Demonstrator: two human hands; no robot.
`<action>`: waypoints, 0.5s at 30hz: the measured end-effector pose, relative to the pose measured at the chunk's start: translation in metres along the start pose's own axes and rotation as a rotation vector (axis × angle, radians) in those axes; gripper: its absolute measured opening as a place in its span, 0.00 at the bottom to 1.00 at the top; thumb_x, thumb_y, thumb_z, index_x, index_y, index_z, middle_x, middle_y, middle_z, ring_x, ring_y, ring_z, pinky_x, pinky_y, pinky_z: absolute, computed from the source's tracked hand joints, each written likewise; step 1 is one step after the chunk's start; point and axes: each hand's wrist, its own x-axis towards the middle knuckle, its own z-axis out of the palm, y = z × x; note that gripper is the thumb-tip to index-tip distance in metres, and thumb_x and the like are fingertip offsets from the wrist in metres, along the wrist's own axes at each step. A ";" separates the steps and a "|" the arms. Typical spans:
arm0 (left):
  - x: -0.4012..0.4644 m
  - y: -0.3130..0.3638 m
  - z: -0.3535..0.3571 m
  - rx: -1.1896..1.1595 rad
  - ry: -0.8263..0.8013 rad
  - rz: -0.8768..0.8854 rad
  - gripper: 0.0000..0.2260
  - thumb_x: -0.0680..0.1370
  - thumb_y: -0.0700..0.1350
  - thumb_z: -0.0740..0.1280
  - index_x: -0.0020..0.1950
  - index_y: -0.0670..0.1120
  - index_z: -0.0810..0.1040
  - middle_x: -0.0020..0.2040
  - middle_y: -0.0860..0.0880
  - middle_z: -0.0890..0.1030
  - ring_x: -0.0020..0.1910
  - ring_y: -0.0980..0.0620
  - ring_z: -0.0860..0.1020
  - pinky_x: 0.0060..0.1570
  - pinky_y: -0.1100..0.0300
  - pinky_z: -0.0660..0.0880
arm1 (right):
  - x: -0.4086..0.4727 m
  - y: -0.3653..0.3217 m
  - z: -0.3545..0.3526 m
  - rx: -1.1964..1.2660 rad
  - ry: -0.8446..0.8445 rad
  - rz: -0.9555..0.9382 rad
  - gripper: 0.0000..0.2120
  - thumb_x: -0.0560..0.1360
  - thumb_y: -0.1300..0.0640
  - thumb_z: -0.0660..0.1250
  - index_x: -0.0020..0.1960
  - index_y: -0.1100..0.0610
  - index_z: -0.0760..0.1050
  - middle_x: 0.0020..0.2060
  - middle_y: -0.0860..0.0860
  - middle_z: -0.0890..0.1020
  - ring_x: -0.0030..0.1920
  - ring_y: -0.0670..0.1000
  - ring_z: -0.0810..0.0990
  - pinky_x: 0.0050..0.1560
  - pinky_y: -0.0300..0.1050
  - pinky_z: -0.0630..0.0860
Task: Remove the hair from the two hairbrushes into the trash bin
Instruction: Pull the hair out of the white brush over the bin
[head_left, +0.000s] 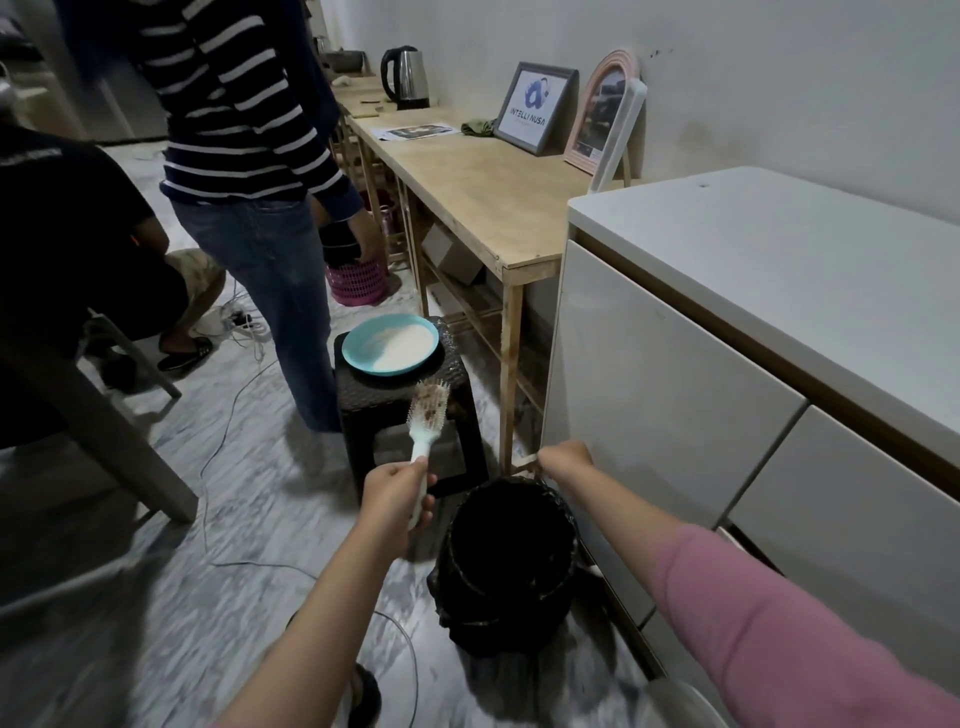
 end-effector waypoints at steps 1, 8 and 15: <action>-0.001 0.000 0.001 0.003 -0.008 0.003 0.07 0.80 0.43 0.64 0.48 0.40 0.76 0.38 0.46 0.77 0.27 0.52 0.70 0.22 0.64 0.67 | 0.002 0.001 0.002 0.024 -0.010 0.005 0.06 0.75 0.57 0.61 0.44 0.60 0.69 0.43 0.57 0.73 0.44 0.55 0.72 0.42 0.44 0.67; -0.004 0.000 0.000 0.048 -0.026 0.026 0.09 0.80 0.44 0.64 0.53 0.38 0.77 0.39 0.47 0.78 0.26 0.53 0.71 0.20 0.66 0.68 | -0.007 -0.010 -0.005 0.139 -0.133 0.033 0.08 0.77 0.63 0.57 0.50 0.61 0.74 0.44 0.56 0.78 0.36 0.55 0.79 0.33 0.39 0.68; -0.014 -0.003 0.014 0.065 -0.081 0.007 0.09 0.81 0.44 0.63 0.54 0.39 0.76 0.37 0.46 0.76 0.26 0.53 0.69 0.18 0.68 0.65 | -0.016 -0.034 -0.001 0.209 -0.261 -0.116 0.09 0.76 0.50 0.66 0.54 0.54 0.77 0.55 0.51 0.80 0.45 0.49 0.81 0.43 0.42 0.71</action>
